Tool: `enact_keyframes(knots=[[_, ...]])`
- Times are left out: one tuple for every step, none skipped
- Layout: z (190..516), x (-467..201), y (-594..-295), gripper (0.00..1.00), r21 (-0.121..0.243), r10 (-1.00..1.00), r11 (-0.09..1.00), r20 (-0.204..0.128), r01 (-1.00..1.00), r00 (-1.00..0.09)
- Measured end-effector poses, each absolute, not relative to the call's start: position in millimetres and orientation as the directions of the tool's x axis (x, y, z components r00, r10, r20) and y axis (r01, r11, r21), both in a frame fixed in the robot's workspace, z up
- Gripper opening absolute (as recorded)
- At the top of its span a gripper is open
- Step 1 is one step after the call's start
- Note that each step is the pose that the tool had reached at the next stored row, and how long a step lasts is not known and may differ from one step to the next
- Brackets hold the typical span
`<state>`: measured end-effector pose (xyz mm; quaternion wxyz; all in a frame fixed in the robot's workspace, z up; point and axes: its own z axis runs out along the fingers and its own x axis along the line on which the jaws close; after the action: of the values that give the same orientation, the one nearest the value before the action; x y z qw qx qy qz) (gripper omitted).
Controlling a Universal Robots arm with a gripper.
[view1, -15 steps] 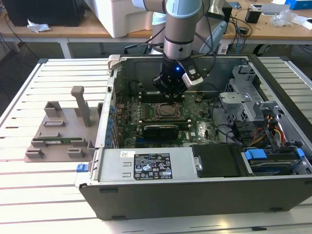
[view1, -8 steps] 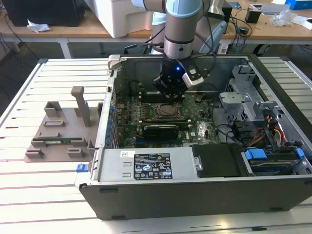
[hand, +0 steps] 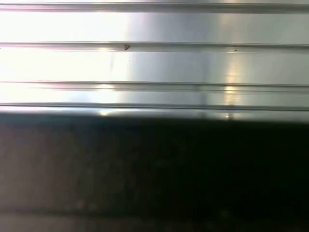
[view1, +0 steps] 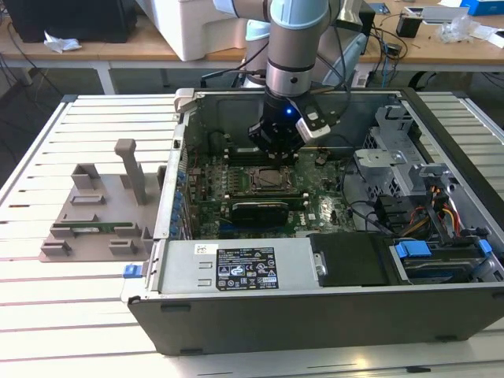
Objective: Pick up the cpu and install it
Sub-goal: 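Install the first cpu locking lever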
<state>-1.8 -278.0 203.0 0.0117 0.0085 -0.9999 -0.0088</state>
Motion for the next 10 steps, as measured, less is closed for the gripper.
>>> enact_keyframes(knots=[[203.0, -1.5, -278.0, 0.11, 0.021, -0.017, 1.000, 0.023, -0.017, -1.000], [203.0, -1.3, -278.1, 0.11, 0.024, -0.017, 1.000, 0.023, -0.017, -1.000], [203.0, -1.1, -278.1, 0.11, 0.028, -0.017, 0.999, 0.023, -0.017, -1.000], [202.7, -0.8, -278.0, 0.11, 0.037, -0.018, 0.999, 0.023, -0.017, -1.000], [202.8, -0.7, -278.1, 0.11, 0.041, -0.018, 0.999, 0.023, -0.017, -1.000], [203.0, -0.6, -278.6, 0.11, 0.044, -0.018, 0.999, 0.023, -0.017, -1.000], [203.0, -0.6, -279.3, 0.11, 0.045, -0.018, 0.999, 0.023, -0.017, -1.000], [203.0, -0.6, -279.9, 0.11, 0.045, -0.018, 0.999, 0.023, -0.017, -1.000], [202.9, -0.5, -280.9, 0.11, 0.045, -0.018, 0.999, 0.023, -0.017, -1.000], [203.1, -0.6, -282.0, 0.11, 0.046, -0.018, 0.999, 0.023, -0.017, -1.000]])
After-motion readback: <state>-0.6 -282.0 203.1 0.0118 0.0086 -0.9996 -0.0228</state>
